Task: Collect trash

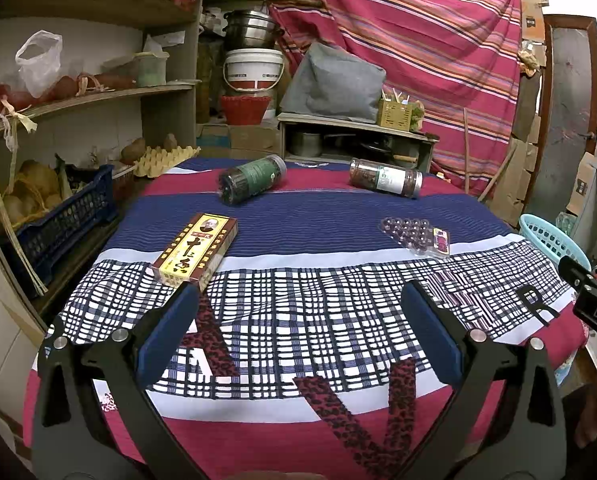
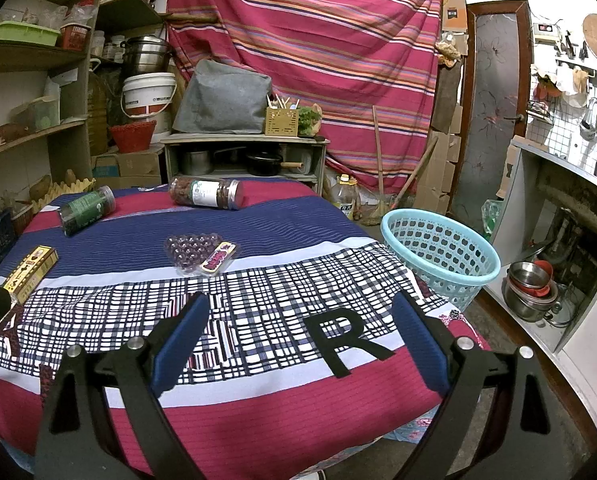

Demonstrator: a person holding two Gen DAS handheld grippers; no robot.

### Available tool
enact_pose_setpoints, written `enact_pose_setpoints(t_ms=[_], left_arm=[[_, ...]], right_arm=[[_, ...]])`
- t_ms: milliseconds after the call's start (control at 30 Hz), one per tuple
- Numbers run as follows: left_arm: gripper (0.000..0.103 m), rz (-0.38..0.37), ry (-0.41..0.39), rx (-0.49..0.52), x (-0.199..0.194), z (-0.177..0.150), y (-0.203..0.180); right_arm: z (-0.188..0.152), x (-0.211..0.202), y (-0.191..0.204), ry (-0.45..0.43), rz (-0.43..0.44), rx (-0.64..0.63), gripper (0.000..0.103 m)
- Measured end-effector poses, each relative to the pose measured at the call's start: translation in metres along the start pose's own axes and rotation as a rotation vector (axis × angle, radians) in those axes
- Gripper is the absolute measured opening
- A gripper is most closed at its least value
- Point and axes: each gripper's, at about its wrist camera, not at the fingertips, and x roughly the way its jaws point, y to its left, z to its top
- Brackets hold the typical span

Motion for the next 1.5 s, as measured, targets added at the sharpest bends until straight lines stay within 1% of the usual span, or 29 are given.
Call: enact_pose_setpoints(t_ms=[1500], left_arm=[[0.098,0.009,0.002,-0.01,-0.0025,0.0017,-0.0027]], right_arm=[[-0.0015,0.0009,-0.0063,-0.003,0.008,-0.016,0.091]])
